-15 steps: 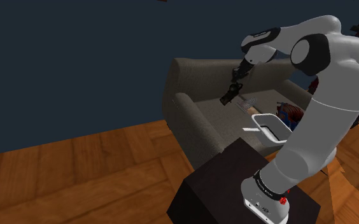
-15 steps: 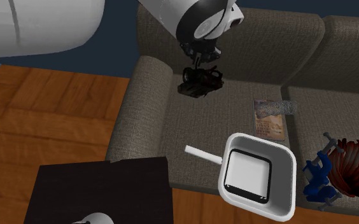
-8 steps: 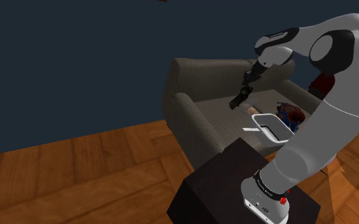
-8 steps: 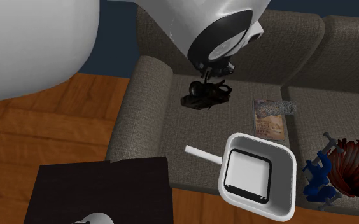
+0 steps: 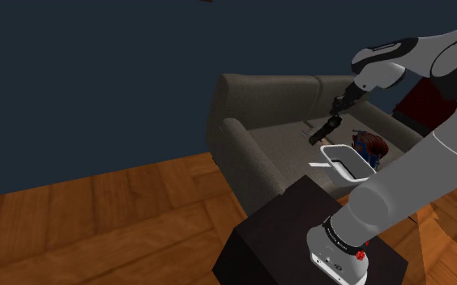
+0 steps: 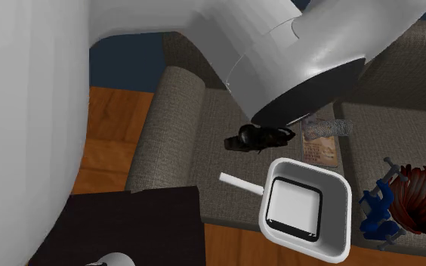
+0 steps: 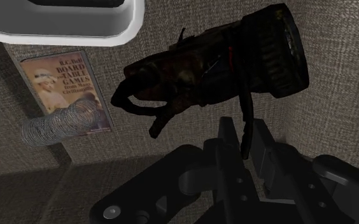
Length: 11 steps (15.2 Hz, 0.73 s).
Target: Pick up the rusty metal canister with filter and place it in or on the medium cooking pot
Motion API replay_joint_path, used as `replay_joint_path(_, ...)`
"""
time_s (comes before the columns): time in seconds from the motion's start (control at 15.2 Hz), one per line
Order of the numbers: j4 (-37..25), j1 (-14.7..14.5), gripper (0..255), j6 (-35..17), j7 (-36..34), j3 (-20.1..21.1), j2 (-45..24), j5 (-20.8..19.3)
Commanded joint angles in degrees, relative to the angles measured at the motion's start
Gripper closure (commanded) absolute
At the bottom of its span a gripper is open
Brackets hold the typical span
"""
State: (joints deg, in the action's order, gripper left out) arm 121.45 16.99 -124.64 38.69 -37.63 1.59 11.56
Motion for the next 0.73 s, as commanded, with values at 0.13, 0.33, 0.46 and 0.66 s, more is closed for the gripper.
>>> replay_joint_path(0.13,1.7,2.4,255,1.9,2.9,-2.3,4.0,-2.9)
replay_joint_path(0.33,2.4,4.3,255,3.6,5.3,-4.0,6.6,-4.9)
replay_joint_path(0.46,2.5,5.7,255,4.9,7.1,-5.3,8.0,-6.1)
replay_joint_path(0.66,4.0,5.5,255,2.7,8.1,-5.7,7.0,-5.2)
